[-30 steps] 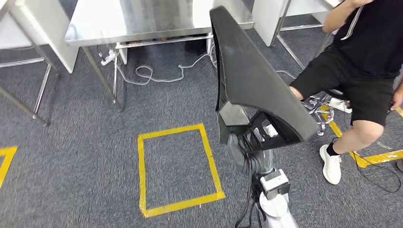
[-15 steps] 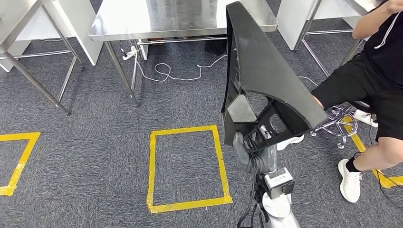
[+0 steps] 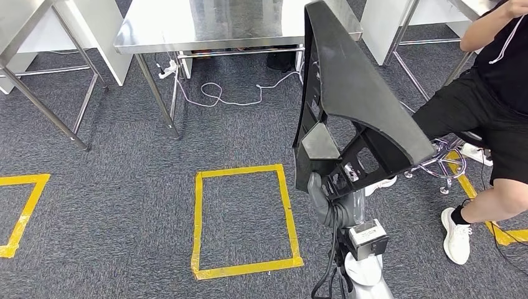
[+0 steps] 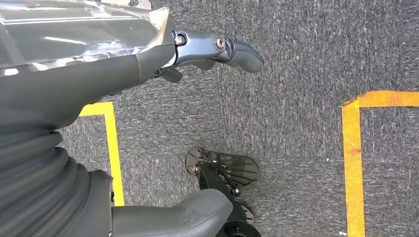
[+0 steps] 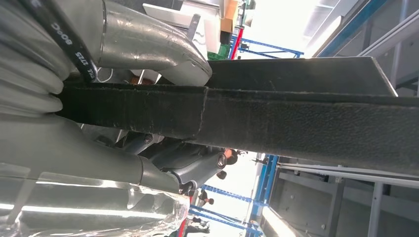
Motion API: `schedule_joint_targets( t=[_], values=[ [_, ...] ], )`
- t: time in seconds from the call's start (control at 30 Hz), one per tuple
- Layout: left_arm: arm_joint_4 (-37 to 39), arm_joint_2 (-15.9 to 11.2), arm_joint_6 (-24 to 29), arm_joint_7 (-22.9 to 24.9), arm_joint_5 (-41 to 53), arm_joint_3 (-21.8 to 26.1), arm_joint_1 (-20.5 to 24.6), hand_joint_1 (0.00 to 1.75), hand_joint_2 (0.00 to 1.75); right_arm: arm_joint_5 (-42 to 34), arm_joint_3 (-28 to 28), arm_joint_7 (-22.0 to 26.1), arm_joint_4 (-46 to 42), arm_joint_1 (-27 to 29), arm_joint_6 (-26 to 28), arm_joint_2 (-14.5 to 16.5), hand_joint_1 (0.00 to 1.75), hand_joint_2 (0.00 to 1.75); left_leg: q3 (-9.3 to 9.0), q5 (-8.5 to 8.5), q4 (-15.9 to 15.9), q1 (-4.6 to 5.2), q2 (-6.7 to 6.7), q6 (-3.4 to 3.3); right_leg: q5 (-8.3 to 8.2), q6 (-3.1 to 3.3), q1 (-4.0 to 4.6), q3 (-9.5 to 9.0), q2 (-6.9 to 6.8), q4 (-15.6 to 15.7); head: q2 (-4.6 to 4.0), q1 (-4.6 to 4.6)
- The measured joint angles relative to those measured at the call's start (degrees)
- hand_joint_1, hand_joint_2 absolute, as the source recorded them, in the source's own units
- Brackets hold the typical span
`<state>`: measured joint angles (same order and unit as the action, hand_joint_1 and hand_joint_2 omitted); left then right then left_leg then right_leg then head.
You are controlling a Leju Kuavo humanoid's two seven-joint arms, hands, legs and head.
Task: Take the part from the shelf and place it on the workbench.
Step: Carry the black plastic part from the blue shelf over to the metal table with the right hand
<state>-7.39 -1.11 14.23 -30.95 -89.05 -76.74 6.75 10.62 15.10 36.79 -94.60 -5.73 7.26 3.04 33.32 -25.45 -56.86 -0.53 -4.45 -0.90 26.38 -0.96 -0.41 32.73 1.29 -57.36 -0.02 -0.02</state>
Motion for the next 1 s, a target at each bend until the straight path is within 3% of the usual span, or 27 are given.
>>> schedule_joint_targets(
  t=[0.17, 0.3, 0.4, 0.47, 0.53, 0.57, 0.6, 0.63, 0.67, 0.73, 0.77, 0.87, 0.9, 0.97, 1.0],
  values=[
    [0.02, -0.01, 0.47, -0.13, 0.0, 0.0, 0.0, 0.0, 1.75, -0.11, -0.07, 0.01, -0.01, 0.21, -0.02, 0.2, 1.75, 1.75, 0.09, -0.12, -0.26, 0.4, 0.0, -0.25, 0.0, -0.09, -0.48, -0.02, 0.01, 0.09, 0.0, -0.02],
    [0.02, -0.01, 0.9, -0.15, 0.02, -0.04, 0.0, 0.0, 1.75, -0.11, -0.14, 0.02, -0.04, 0.4, -0.01, 0.27, 1.75, 1.75, 0.29, -0.37, -0.67, 0.54, 0.05, -0.8, -0.03, -0.22, -0.74, -0.09, 0.05, 0.23, 0.0, -0.02],
    [0.01, 0.05, 1.17, -0.15, 0.05, -0.08, 0.0, 0.0, 1.75, -0.1, -0.19, 0.08, -0.26, 0.46, -0.02, 0.28, 1.75, 1.75, -0.52, 0.12, 0.57, 0.26, 0.3, -1.64, 0.33, -0.55, -0.45, 0.13, -0.13, -0.22, 0.0, 0.04],
    [0.01, 0.16, 1.3, -0.12, 0.08, -0.11, 0.0, 0.0, 1.75, -0.07, -0.22, 0.15, -0.37, 0.38, -0.02, 0.25, 1.75, 1.75, -1.23, 0.51, 1.49, -0.05, 0.59, -2.09, 2.56, -0.29, -0.31, 2.56, -0.48, -5.06, 0.0, 0.19],
    [0.01, 0.22, 1.39, 0.0, 0.09, -0.21, 0.0, 0.0, 1.75, -0.04, -0.3, 0.19, -0.34, 0.44, -0.02, 0.17, 1.75, 1.75, -1.32, 0.41, 1.54, -0.03, 0.81, -2.19, 5.6, -0.05, -0.41, 6.85, -0.6, -13.17, 0.0, 0.24],
    [0.01, 0.22, 1.44, 0.07, 0.08, -0.3, -0.02, 0.0, 1.75, -0.04, -0.33, 0.2, -0.32, 0.54, -0.01, 0.12, 1.75, 1.75, -1.33, 0.31, 1.52, -0.03, 0.87, -2.14, 6.26, -0.26, -0.49, 8.4, -0.61, -15.84, 0.0, 0.22],
    [0.01, 0.22, 1.47, 0.15, 0.08, -0.38, -0.03, 0.0, 1.75, -0.04, -0.37, 0.2, -0.29, 0.6, -0.01, 0.08, 1.75, 1.75, -1.38, 0.2, 1.48, -0.05, 0.87, -2.01, 6.06, -0.68, -0.6, 8.91, -0.62, -16.48, 0.0, 0.22],
    [0.01, 0.25, 1.49, 0.21, 0.08, -0.45, -0.05, 0.0, 1.75, -0.04, -0.37, 0.2, -0.27, 0.62, 0.01, 0.05, 1.75, 1.75, -1.51, 0.04, 1.4, -0.1, 0.81, -1.8, 4.89, -1.26, -0.76, 8.02, -0.63, -14.54, 0.0, 0.24],
    [0.0, 0.28, 1.51, 0.26, 0.07, -0.5, -0.04, 0.0, 1.75, -0.04, -0.37, 0.2, -0.26, 0.6, 0.04, 0.03, 1.75, 1.75, -1.67, -0.21, 1.21, -0.16, 0.72, -1.51, 3.14, -1.89, -1.0, 6.03, -0.63, -10.55, 0.0, 0.22],
    [0.01, 0.32, 1.59, 0.4, 0.04, -0.54, -0.01, 0.0, 1.75, -0.02, -0.37, 0.21, -0.23, 0.53, 0.12, 0.03, 1.75, 1.75, -1.81, -1.02, 0.55, -0.09, 0.49, -0.66, 0.45, -2.24, -1.35, 2.06, -0.48, -2.93, 0.0, 0.28],
    [0.02, 0.32, 1.64, 0.5, 0.03, -0.54, 0.0, 0.0, 1.75, 0.0, -0.37, 0.22, -0.21, 0.51, 0.15, 0.04, 1.75, 1.75, -1.79, -1.38, 0.29, -0.04, 0.41, -0.27, -0.09, -1.91, -1.37, 0.95, -0.44, -0.93, 0.0, 0.26],
    [0.02, 0.32, 1.84, 0.75, 0.02, -0.57, -0.01, 0.0, 1.75, 0.02, -0.4, 0.24, -0.21, 0.49, 0.23, 0.17, 1.75, 1.75, -1.79, -1.89, 0.12, -0.22, 0.45, 0.44, -0.06, -0.37, -1.15, 0.35, -0.55, -0.37, 0.0, 0.15],
    [0.02, 0.33, 1.9, 0.83, 0.02, -0.61, 0.0, 0.0, 1.75, 0.02, -0.4, 0.24, -0.22, 0.48, 0.25, 0.24, 1.75, 1.75, -1.63, -2.3, -0.54, -0.33, 1.03, 0.66, 0.03, 0.05, -1.2, 0.17, -0.66, -0.32, 0.0, 0.08],
    [0.02, 0.34, 1.99, 0.99, 0.02, -0.74, 0.09, 0.0, 1.75, 0.02, -0.41, 0.26, -0.23, 0.48, 0.28, 0.31, 1.75, 1.75, 0.49, -4.59, -5.13, -0.5, 2.81, 1.21, 0.35, 0.83, -1.3, -0.34, -0.97, -0.22, 0.0, -0.13],
    [0.02, 0.34, 2.02, 1.1, 0.02, -0.82, 0.12, 0.0, 1.75, 0.02, -0.41, 0.27, -0.22, 0.52, 0.3, 0.32, 1.75, 1.75, 2.71, -6.29, -9.21, -0.52, 3.63, 1.45, 0.59, 1.18, -1.18, -0.55, -1.17, -0.22, 0.0, -0.25]
  ],
)
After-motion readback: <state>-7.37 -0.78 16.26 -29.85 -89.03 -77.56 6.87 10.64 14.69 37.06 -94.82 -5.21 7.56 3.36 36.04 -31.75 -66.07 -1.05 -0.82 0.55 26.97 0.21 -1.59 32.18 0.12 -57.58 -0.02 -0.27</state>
